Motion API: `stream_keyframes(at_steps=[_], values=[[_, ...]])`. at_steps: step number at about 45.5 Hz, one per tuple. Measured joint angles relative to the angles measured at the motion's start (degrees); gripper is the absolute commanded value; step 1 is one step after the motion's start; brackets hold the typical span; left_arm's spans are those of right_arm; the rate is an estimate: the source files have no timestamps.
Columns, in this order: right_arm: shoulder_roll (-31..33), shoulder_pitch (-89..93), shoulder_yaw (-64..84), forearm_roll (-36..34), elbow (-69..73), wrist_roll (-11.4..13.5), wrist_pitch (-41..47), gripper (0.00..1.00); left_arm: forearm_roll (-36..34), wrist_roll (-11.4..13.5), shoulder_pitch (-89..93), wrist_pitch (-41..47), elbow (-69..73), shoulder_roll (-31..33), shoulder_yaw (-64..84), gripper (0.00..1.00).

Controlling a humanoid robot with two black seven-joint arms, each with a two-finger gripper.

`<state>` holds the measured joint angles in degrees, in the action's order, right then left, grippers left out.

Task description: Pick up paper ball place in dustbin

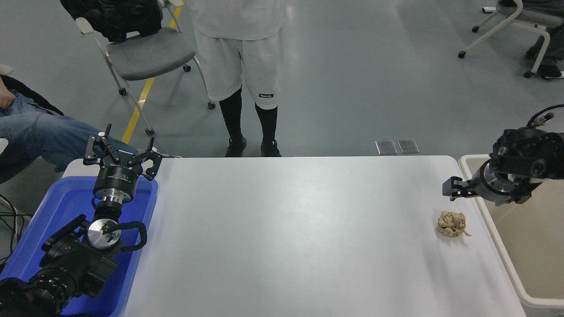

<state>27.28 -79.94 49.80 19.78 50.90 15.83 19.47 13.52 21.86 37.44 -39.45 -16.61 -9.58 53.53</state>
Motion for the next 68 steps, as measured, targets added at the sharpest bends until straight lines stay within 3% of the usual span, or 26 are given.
stream_keyframes(at_steps=[24, 68], values=[[-1.6, 15.8, -14.2, 1.0, -16.1, -0.2, -3.1, 0.98, 0.0, 0.0, 0.0, 0.0, 0.0, 0.0, 0.0, 0.99], [-7.2, 24.4, -20.4, 6.5, -18.7, -0.9, -14.1, 0.98, 0.0, 0.0, 0.0, -0.1, 0.0, 0.0, 0.0, 0.99]])
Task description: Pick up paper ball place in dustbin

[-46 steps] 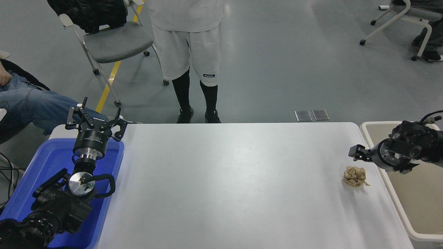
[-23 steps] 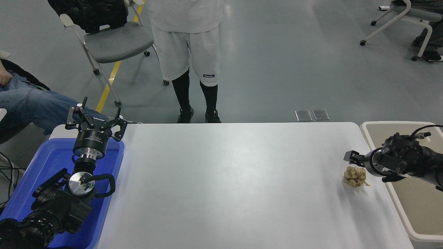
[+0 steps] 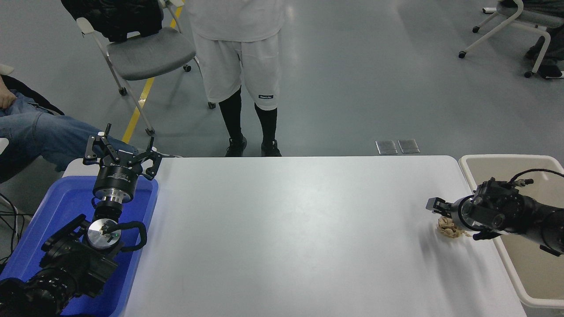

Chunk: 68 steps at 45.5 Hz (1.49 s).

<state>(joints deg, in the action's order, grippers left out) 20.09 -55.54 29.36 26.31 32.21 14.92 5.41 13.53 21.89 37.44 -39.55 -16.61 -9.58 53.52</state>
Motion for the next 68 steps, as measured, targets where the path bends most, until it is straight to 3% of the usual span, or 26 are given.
stream_keyframes(at_steps=[19, 33, 39, 68], values=[[-1.1, 2.0, -0.3, 0.3, -0.3, 0.0, -3.6, 0.91, 0.0, 0.0, 0.0, 0.0, 0.0, 0.0, 0.0, 0.99], [-1.3, 3.2, -0.9, -0.1, -0.5, 0.0, -6.2, 0.4, 0.0, 0.0, 0.0, 0.0, 0.0, 0.0, 0.0, 0.99], [-1.3, 3.5, -1.3, -0.4, -0.5, 0.0, -6.7, 0.0, 0.0, 0.0, 0.0, 0.0, 0.0, 0.0, 0.0, 0.99], [-0.2, 3.0, -4.0, -3.7, 4.3, 0.2, -6.2, 0.0, 0.0, 0.0, 0.0, 0.0, 0.0, 0.0, 0.0, 0.99]])
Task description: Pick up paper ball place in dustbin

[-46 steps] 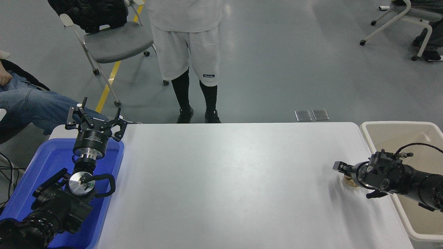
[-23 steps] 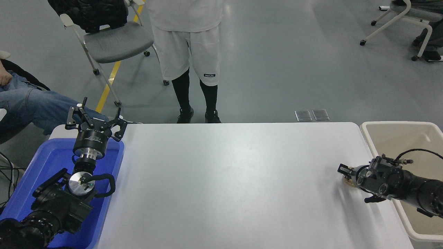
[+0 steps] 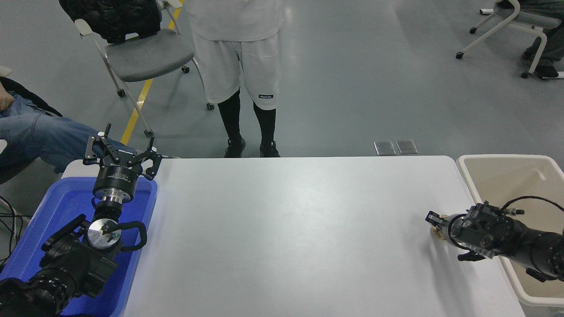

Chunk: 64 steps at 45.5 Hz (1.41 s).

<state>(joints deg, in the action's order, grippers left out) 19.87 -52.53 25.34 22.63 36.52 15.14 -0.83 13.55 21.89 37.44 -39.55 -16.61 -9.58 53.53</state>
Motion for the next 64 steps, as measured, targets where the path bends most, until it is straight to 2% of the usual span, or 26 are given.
stream_keyframes(at_steps=[11, 30, 55, 64], values=[[3.9, -4.2, 1.0, -0.4, 3.3, 0.3, 2.4, 0.0, 0.0, 0.0, 0.0, 0.0, 0.0, 0.0, 0.0, 0.99], [11.3, -20.5, 12.7, -0.6, 14.2, 0.2, 20.1, 0.0, 0.0, 0.0, 0.0, 0.0, 0.0, 0.0, 0.0, 0.99], [12.2, -47.1, 24.5, -0.6, 23.3, 0.1, 39.3, 0.0, -0.1, -0.1, 0.0, 0.0, 0.0, 0.0, 0.0, 0.99], [11.8, -56.1, 26.9, -0.5, 24.6, 0.1, 43.3, 0.0, -0.1, -0.1, 0.0, 0.0, 0.0, 0.0, 0.0, 0.99]])
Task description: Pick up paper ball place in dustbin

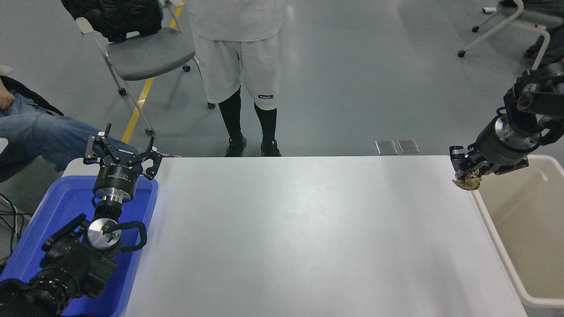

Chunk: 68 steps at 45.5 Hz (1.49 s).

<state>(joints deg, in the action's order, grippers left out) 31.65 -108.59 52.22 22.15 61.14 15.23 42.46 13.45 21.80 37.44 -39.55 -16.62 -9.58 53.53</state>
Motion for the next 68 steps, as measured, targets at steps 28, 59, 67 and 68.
stream_keyframes(at_steps=[28, 59, 67, 68], values=[[-0.7, -15.7, 4.8, 0.4, 0.6, 0.0, 2.4, 0.0, 0.0, 0.0, 0.0, 0.0, 0.0, 0.0, 0.0, 0.99], [8.3, -16.4, 14.8, 0.9, -3.6, 0.2, 2.5, 0.0, 0.0, 0.0, 0.0, 0.0, 0.0, 0.0, 0.0, 0.99], [12.6, -11.0, 14.0, 1.3, -9.7, 0.2, 2.5, 0.0, 0.0, 0.0, 0.0, 0.1, 0.0, 0.0, 0.0, 0.99], [12.9, -10.0, 13.6, 1.3, -10.5, 0.2, 2.5, 0.0, 0.0, 0.0, 0.0, 0.1, 0.0, 0.0, 0.0, 0.99]])
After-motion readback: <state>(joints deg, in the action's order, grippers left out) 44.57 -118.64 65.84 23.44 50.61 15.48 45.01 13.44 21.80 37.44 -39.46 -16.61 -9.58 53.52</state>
